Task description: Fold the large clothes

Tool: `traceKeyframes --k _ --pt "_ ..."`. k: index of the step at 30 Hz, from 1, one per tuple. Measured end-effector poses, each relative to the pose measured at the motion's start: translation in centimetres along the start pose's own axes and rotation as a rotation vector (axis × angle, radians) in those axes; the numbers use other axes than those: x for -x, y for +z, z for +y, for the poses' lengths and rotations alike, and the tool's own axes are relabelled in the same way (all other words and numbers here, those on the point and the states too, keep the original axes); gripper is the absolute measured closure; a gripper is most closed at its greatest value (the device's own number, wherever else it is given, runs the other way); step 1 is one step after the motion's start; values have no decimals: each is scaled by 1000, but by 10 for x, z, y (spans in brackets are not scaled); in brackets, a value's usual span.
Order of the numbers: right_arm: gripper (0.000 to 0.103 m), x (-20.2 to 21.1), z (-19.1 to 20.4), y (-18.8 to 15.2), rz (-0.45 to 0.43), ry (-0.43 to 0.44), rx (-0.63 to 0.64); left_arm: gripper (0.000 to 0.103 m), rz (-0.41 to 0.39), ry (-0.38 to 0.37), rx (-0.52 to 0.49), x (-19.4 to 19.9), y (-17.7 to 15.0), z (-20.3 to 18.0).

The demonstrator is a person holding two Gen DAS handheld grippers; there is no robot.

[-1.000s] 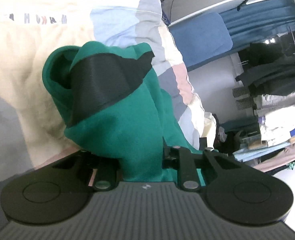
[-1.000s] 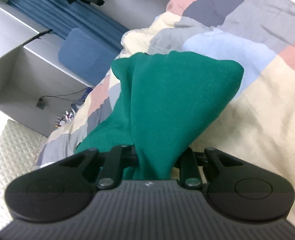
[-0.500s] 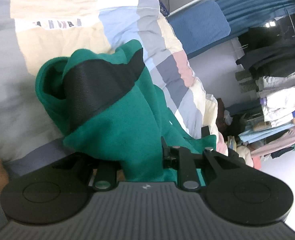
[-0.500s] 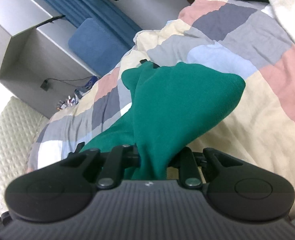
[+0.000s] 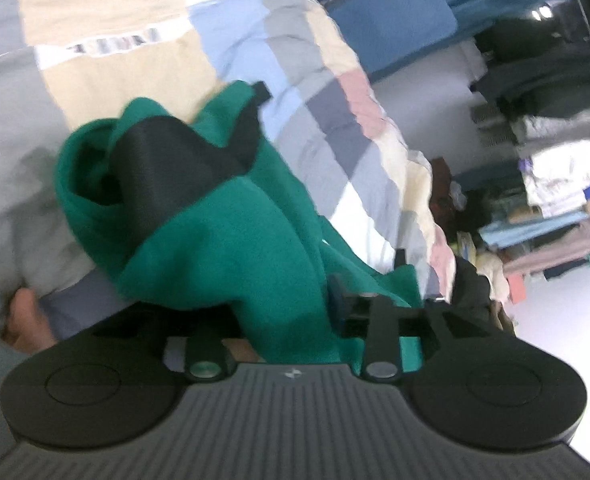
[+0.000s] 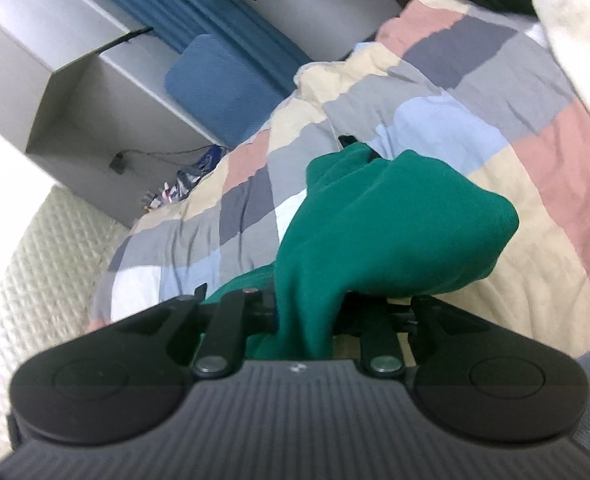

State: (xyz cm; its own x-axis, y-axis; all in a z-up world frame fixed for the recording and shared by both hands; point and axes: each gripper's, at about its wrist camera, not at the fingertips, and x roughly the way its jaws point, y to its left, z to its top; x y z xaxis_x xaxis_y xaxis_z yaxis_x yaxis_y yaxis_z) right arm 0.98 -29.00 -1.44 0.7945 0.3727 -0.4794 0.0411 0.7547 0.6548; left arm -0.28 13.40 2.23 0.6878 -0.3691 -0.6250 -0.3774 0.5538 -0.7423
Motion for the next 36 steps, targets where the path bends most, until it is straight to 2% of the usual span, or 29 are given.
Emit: traceKeyframes --k 2,4,10,16,20,23,25,29,36 --pt "64 -1 3 2 0 29 3 42 -10 -21 -3 2 0 -3" --pt "47 2 5 3 -9 66 6 41 -16 -45 -6 3 3 -4" --pt "46 -9 23 22 -39 98 73 37 -79 -75 -24 -1 21 -19" --pt "46 -40 43 47 -97 99 167 35 -151 -74 -63 -27 51 -40" --pt "44 -76 49 59 -127 44 263 35 -220 -16 -166 -59 70 -57" --pt "41 -108 47 67 -130 -5 327 35 -260 100 -324 -91 86 -76" --pt "41 -127 44 72 -123 -31 360 35 -241 159 -369 -116 99 -79" --pt "44 -160 40 78 -86 -76 422 35 -207 222 -397 -160 119 -71" --pt "44 -227 22 79 31 -151 502 35 -165 299 -500 -217 122 -59"
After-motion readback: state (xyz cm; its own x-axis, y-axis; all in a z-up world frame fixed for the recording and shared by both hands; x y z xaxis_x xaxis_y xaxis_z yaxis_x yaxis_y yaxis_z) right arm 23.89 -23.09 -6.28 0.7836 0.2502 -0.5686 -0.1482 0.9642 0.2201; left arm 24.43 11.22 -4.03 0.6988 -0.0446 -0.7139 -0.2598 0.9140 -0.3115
